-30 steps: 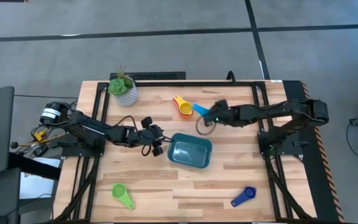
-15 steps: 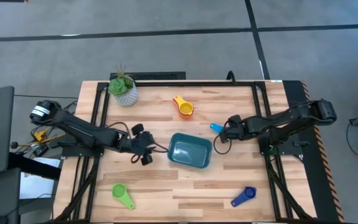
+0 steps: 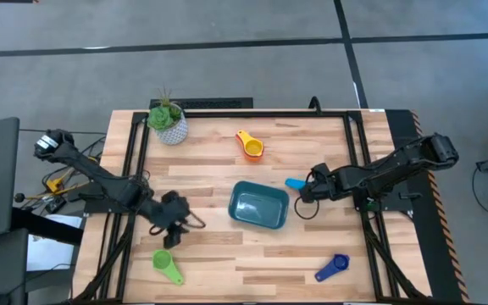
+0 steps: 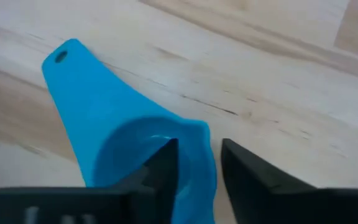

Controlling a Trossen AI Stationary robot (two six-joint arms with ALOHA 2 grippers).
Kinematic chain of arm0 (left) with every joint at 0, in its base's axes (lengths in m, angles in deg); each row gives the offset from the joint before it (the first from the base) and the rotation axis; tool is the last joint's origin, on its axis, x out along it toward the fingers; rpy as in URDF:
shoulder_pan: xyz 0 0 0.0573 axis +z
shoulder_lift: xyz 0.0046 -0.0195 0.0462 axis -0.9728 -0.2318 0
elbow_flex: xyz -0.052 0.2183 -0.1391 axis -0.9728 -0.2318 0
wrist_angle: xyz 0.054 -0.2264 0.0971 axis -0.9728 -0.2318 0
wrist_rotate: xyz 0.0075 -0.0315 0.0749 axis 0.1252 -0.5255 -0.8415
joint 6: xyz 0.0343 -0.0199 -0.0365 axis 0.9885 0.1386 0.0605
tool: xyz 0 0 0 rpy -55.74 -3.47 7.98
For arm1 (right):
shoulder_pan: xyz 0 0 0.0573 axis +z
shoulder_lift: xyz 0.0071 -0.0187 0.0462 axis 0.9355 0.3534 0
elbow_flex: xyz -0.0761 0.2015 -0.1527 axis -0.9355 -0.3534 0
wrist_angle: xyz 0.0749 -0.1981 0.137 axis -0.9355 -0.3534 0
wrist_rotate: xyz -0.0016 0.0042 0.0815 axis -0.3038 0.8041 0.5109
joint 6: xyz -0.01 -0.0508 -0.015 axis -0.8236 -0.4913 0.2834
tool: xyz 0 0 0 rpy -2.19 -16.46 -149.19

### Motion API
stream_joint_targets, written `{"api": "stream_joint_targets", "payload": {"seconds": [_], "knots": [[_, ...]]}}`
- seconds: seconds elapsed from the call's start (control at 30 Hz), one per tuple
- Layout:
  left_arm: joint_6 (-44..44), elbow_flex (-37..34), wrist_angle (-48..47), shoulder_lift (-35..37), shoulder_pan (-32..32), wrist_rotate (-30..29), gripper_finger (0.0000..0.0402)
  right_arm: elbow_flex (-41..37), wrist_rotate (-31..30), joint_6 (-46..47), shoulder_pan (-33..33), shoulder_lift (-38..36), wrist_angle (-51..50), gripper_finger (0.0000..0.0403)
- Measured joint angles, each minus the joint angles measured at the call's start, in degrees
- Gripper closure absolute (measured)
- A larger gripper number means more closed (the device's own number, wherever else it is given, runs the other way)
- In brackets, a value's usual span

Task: Nest measuring cups in basket
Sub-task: Stack the green measuring cup on top of the yellow measuring cup

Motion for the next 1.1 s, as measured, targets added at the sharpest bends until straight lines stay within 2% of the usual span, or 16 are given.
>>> {"api": "stream_joint_targets", "payload": {"seconds": [0.17, 0.33, 0.4, 0.53, 0.8, 1.0, 1.1], "knots": [[-12.1, 0.0, -2.7, -1.4, -8.9, 3.8, 0.0246, 0.0, -2.3, 1.3, 2.2, 0.0, 1.1, 0.0190], [-16.4, 0.0, -3.5, -6.2, -15.3, 0.0, 0.0246, 0.1, -6.6, 1.6, 3.7, 0.0, 2.8, 0.0146], [-17.5, 0.0, -3.9, -8.7, -16.0, 0.4, 0.0247, 0.8, -9.0, 0.3, 3.9, 0.0, 3.1, 0.0144], [-19.0, 0.0, -4.5, -13.9, -16.2, 5.4, 0.0258, 3.4, -10.8, -3.8, 4.2, 0.0, 3.1, 0.0143], [-19.4, 0.0, -4.3, -19.6, -16.2, 13.5, 0.0305, 8.1, -11.7, -11.0, 4.1, 0.0, 3.0, 0.0143], [-16.9, 0.0, -4.4, -19.4, -15.2, 10.6, 0.0366, 9.8, -12.6, -12.4, 4.1, 0.0, 3.0, 0.0143], [-16.4, 0.0, -5.8, -19.4, -13.3, 4.6, 0.0391, 10.3, -12.8, -12.8, 4.1, 0.0, 3.0, 0.0143]]}}
